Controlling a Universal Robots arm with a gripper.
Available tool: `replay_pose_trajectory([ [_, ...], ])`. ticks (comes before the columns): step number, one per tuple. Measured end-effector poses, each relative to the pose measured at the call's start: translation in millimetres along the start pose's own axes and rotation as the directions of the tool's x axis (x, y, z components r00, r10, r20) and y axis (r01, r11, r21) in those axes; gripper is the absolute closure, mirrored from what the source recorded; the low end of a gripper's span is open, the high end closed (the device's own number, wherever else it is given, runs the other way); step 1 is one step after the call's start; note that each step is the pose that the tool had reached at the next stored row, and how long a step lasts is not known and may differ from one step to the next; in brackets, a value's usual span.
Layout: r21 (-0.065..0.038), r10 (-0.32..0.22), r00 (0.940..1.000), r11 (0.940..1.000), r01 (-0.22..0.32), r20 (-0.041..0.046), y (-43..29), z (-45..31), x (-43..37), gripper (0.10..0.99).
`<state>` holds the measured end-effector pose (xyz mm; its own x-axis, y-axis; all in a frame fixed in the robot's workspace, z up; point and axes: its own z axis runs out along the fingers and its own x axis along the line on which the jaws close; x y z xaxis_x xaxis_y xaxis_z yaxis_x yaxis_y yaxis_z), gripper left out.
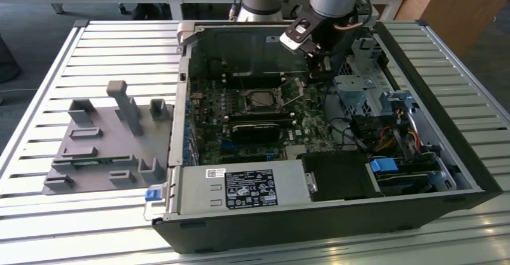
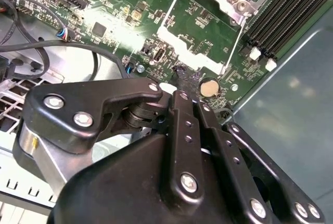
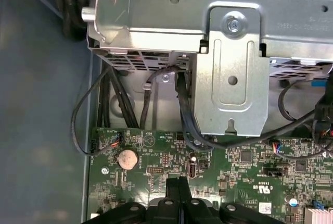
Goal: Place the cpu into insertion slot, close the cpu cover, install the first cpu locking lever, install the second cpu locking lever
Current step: 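Close the cpu cover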
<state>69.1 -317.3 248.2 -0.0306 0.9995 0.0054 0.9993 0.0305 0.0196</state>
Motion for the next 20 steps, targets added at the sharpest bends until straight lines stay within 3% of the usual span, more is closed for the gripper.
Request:
replay_pose_trajectory([
  [10,0.009,0.0,1.0,1.0,0.0,-0.0002,3.8,9.1,-0.1,0.98],
  [20,0.01,0.0,1.0,0.9999,0.0,-0.0003,2.6,9.7,-0.1,0.98],
])
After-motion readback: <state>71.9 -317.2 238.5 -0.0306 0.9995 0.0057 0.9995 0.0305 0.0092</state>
